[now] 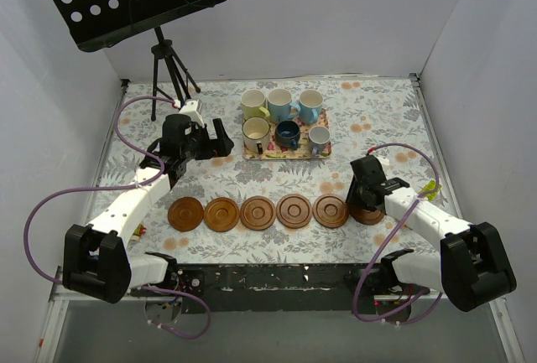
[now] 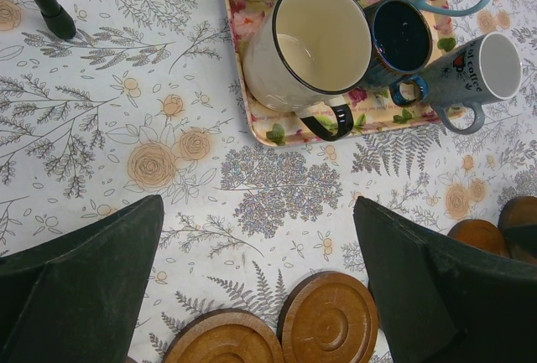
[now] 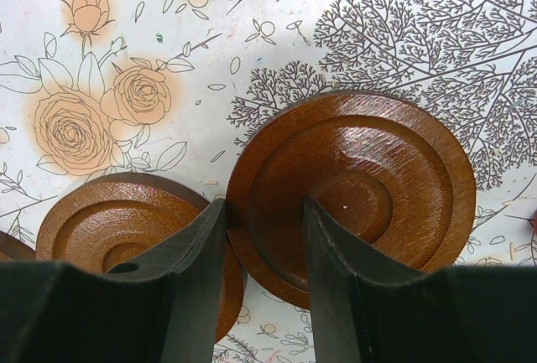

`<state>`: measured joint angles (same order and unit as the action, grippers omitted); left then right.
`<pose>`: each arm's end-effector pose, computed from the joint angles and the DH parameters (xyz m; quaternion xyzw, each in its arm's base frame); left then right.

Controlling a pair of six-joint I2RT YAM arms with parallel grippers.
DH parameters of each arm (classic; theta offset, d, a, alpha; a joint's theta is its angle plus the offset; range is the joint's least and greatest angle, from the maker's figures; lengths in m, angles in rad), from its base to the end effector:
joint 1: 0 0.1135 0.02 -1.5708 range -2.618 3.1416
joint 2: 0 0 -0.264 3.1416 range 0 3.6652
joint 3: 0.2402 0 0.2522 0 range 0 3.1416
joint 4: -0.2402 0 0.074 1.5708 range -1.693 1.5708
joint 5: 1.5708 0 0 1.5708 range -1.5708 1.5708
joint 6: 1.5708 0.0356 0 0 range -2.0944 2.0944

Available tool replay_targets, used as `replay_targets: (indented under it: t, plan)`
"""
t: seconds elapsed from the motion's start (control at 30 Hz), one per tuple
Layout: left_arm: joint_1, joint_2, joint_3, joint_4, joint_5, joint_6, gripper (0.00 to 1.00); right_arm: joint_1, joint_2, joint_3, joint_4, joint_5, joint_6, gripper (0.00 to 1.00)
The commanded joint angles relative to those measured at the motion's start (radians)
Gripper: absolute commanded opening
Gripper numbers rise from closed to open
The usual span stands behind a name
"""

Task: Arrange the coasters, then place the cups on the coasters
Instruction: Move the coaster to the center of the board.

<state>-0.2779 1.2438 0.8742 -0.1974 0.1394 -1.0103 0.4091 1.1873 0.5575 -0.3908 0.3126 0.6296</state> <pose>0.2655 -0.0809 0.2723 -0.2819 0.8286 -0.3370 0.3471 0.1979 0.0739 0.1706 0.1466 0.9402 0.0031 0.3073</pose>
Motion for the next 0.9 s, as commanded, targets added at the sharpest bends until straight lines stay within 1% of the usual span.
replay_targets:
  t: [0.0, 0.13, 0.23, 0.3, 0.4, 0.7, 0.87]
  plan:
    - [-0.001, -0.021, -0.003, 0.015, 0.005, 0.003, 0.98, 0.013, 0.014, -0.008, -0.010, -0.015, 0.041, 0.40]
    - [-0.001, -0.021, -0.003, 0.012, 0.003, 0.004, 0.98, 0.016, 0.008, -0.002, -0.019, -0.007, 0.038, 0.45]
    - [0.000, -0.021, -0.004, 0.013, -0.001, 0.004, 0.98, 0.019, -0.003, 0.012, -0.029, -0.001, 0.035, 0.52]
    - [-0.001, -0.024, -0.004, 0.013, -0.004, 0.004, 0.98, 0.019, -0.018, 0.021, -0.034, 0.002, 0.025, 0.55]
    - [0.000, -0.033, -0.007, 0.019, -0.011, 0.006, 0.98, 0.019, -0.035, 0.038, -0.043, 0.006, 0.016, 0.57]
    - [0.000, -0.060, -0.023, 0.039, -0.038, 0.012, 0.98, 0.019, -0.081, 0.105, -0.065, 0.014, -0.011, 0.57]
    - [-0.001, -0.072, -0.030, 0.046, -0.049, 0.021, 0.98, 0.019, -0.124, 0.113, -0.033, 0.025, -0.068, 0.55]
